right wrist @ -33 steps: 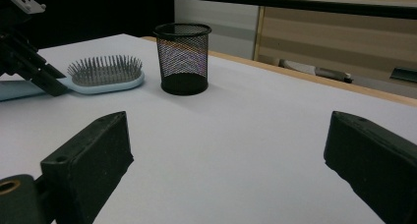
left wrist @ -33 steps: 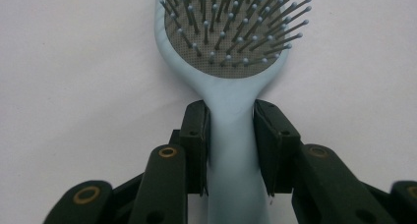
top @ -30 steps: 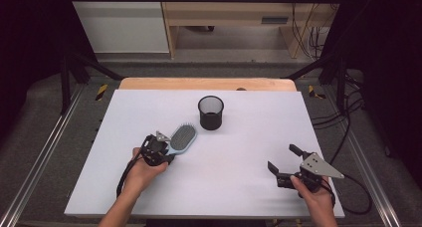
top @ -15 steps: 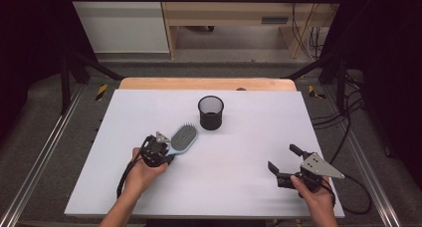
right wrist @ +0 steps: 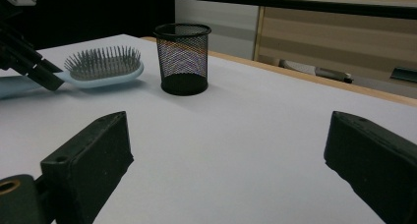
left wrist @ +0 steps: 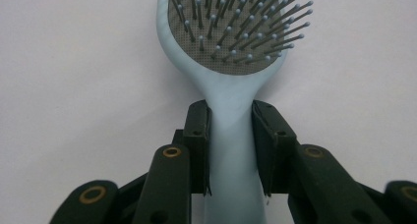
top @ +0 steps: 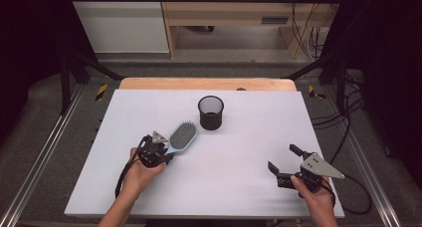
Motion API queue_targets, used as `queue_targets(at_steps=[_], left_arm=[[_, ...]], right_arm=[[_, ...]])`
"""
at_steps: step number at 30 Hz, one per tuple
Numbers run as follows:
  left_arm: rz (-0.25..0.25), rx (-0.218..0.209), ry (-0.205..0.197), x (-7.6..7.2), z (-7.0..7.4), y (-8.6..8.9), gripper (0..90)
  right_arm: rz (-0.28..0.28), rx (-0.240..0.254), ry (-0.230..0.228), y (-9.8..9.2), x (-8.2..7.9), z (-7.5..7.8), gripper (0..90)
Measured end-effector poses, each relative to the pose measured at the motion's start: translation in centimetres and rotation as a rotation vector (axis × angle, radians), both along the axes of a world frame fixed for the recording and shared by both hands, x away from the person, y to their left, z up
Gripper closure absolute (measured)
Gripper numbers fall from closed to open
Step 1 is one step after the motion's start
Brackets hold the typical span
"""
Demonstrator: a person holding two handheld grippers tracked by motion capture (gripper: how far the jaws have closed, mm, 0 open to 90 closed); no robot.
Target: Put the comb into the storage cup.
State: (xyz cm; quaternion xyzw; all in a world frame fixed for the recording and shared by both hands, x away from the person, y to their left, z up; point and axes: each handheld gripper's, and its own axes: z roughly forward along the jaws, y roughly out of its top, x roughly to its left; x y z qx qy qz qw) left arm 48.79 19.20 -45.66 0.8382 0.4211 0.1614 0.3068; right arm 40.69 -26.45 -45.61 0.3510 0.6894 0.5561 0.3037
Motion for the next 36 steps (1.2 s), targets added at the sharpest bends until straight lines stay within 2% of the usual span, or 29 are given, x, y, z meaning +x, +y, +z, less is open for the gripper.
queue_targets(at_steps=[10,17,20,22,27,32,36], left_arm=[[-0.048,-0.130,-0.139,-1.6,2.3,0.4,69.8],[-0.084,-0.198,-0.208,-2.6,3.7,-0.4,69.8],[-0.101,-0.198,-0.225,-2.5,4.2,-1.1,69.8],[-0.108,-0.197,-0.229,-2.3,4.6,-1.6,69.8],[-0.132,-0.221,-0.256,-1.7,5.2,-3.0,69.8],[-0.144,-0.227,-0.274,-1.4,5.1,-4.0,69.8],[-0.131,-0.235,-0.269,-1.4,4.8,-4.4,69.8]], right_arm=[[0.019,0.017,0.000,1.1,-0.4,0.3,3.9],[0.024,0.047,0.011,2.8,0.0,1.1,3.8],[0.038,0.072,0.053,3.7,0.6,1.6,3.8],[0.029,0.073,0.054,4.3,1.1,2.0,3.5],[0.030,0.114,0.100,5.9,2.8,3.1,3.3],[0.021,0.154,0.096,7.7,4.5,4.4,3.5],[0.024,0.201,0.093,9.1,5.6,5.3,3.7]])
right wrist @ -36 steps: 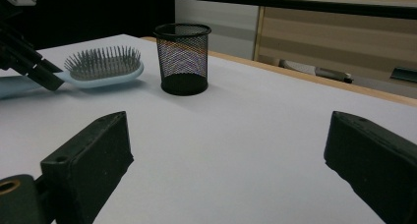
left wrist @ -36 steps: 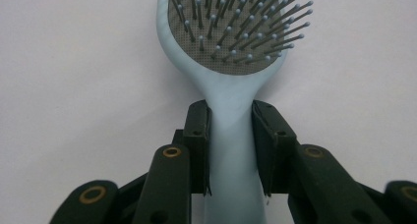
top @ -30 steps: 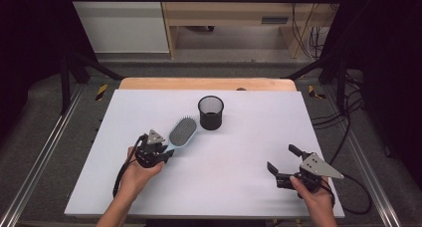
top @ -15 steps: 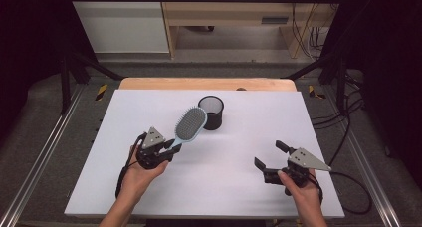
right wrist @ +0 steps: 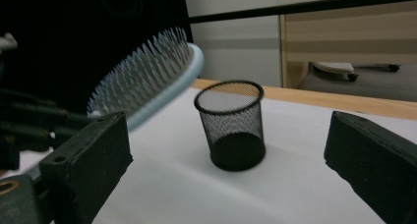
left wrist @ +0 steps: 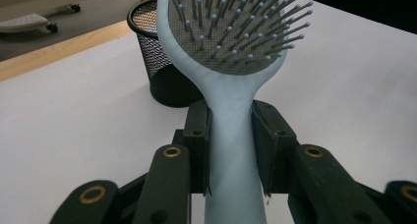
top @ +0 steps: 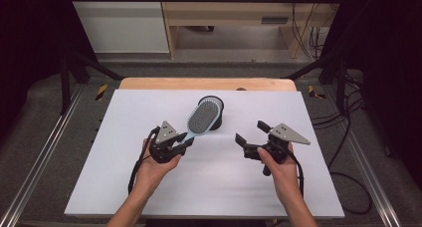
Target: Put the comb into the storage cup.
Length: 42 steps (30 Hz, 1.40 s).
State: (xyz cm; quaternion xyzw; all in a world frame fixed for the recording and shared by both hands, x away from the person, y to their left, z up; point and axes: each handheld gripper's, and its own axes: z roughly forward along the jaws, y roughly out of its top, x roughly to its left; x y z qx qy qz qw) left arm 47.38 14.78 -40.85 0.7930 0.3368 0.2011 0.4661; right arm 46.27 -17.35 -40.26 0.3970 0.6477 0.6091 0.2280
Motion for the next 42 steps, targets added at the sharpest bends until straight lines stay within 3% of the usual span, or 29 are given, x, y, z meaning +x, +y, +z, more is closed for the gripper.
queue_targets(at_steps=[4,9,11,23,42], left_arm=[[-0.006,-0.002,-0.011,-0.4,-0.2,-0.2,69.8],[-0.007,-0.021,-0.021,-0.8,-0.5,-0.4,69.8],[-0.005,-0.019,-0.020,-1.0,-0.6,-0.5,69.8],[-0.004,-0.027,-0.021,-1.9,-1.3,-0.8,69.9],[-0.046,-0.042,-0.050,-3.1,-1.6,-2.1,69.8]], right_arm=[[0.017,0.055,-0.011,1.5,0.5,0.6,3.6],[0.031,0.124,-0.010,3.0,0.5,0.0,3.6],[0.046,0.105,0.008,3.5,0.5,-0.4,3.9],[0.095,0.158,0.077,4.6,-0.1,-1.9,3.3],[0.133,0.198,0.111,5.1,-0.2,-2.1,3.6]])
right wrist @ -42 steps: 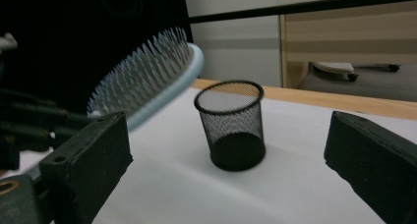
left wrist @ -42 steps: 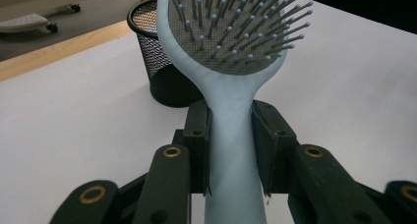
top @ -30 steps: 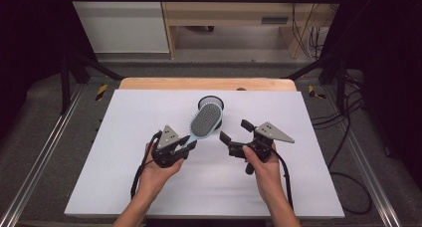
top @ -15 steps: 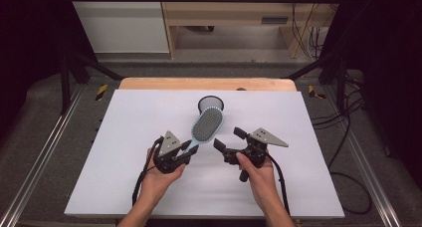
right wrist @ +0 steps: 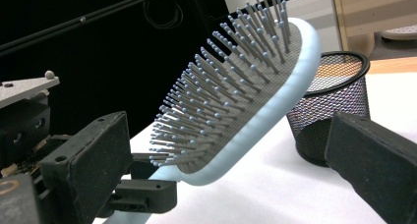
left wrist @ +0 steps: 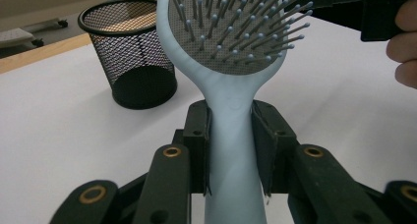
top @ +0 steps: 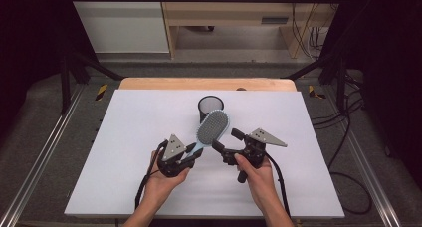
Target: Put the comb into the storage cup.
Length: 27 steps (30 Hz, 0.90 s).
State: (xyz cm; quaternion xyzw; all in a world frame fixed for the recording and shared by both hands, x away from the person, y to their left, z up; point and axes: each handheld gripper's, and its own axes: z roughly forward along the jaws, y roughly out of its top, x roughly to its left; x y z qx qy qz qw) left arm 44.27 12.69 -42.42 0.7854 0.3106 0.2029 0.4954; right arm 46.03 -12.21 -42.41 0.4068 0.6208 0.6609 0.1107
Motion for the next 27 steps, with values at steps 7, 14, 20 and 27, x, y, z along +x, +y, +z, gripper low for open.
queue_targets(at_steps=[7,14,20,27], left_arm=[[-0.015,0.001,-0.008,-0.5,0.0,-0.6,69.8],[-0.026,-0.008,-0.024,-0.8,0.2,-0.9,69.8],[-0.039,-0.012,-0.035,-1.1,0.2,-1.2,69.8],[-0.054,-0.004,-0.043,-1.5,0.2,-1.7,69.8]], right_arm=[[0.008,0.035,0.015,0.0,0.0,0.0,4.4],[0.015,0.074,0.029,0.0,0.0,0.2,5.8],[0.026,0.096,0.038,-0.1,0.0,0.2,9.8],[0.033,0.119,0.043,-0.3,0.1,0.2,16.2]])
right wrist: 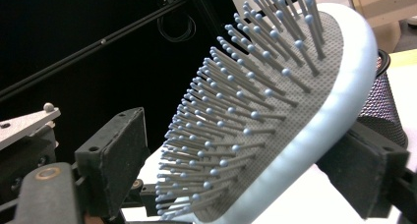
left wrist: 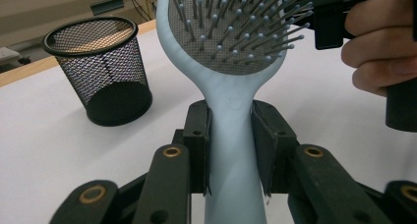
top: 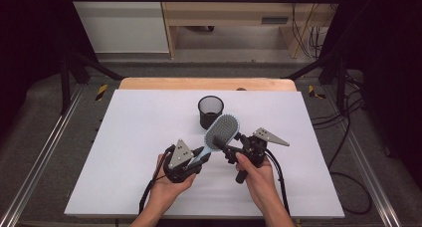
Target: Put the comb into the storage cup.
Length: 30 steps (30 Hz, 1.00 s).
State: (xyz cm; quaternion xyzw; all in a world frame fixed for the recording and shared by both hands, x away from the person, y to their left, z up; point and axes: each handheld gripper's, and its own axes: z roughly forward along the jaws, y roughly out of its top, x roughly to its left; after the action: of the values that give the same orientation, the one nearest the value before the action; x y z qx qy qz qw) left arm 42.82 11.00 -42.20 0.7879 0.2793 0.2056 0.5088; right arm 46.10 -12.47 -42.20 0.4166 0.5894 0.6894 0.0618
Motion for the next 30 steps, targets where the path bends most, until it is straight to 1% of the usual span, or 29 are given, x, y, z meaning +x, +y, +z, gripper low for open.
queue_targets(at_steps=[2,5,10,13,16,19,22,25,27,30], left_arm=[[-0.003,-0.001,-0.005,-0.06,0.03,-0.06,69.8],[-0.007,-0.003,-0.010,-0.12,0.06,-0.13,69.8],[-0.015,0.006,-0.019,-0.24,0.02,-0.30,69.8],[-0.018,0.010,-0.028,-0.28,-0.05,-0.41,69.8],[-0.018,0.012,-0.028,-0.32,-0.18,-0.46,69.8],[-0.019,0.013,-0.028,-0.25,-0.38,-0.44,69.8],[-0.022,0.009,-0.033,-0.20,-0.43,-0.39,69.8],[-0.024,0.002,-0.028,-0.10,-0.52,-0.38,69.8],[-0.027,0.006,-0.025,-0.03,-0.68,-0.40,69.8],[-0.025,0.010,-0.019,0.01,-0.89,-0.36,69.8]], right_arm=[[0.002,0.004,0.003,0.00,0.06,-0.05,17.3],[0.004,-0.003,0.010,-0.02,0.11,-0.15,19.0],[0.006,0.048,0.036,-0.39,0.26,-0.36,24.5],[0.005,0.065,0.036,-0.68,0.24,-0.23,26.6],[0.004,0.080,0.041,-0.81,0.25,-0.26,28.6],[0.010,0.084,0.044,-0.70,0.30,-0.43,29.6],[0.011,0.094,0.051,-0.68,0.31,-0.46,30.8],[0.013,0.108,0.054,-0.82,0.36,-0.43,32.1],[0.017,0.120,0.067,-0.89,0.35,-0.46,32.3],[0.012,0.113,0.082,-0.89,0.35,-0.70,35.3]])
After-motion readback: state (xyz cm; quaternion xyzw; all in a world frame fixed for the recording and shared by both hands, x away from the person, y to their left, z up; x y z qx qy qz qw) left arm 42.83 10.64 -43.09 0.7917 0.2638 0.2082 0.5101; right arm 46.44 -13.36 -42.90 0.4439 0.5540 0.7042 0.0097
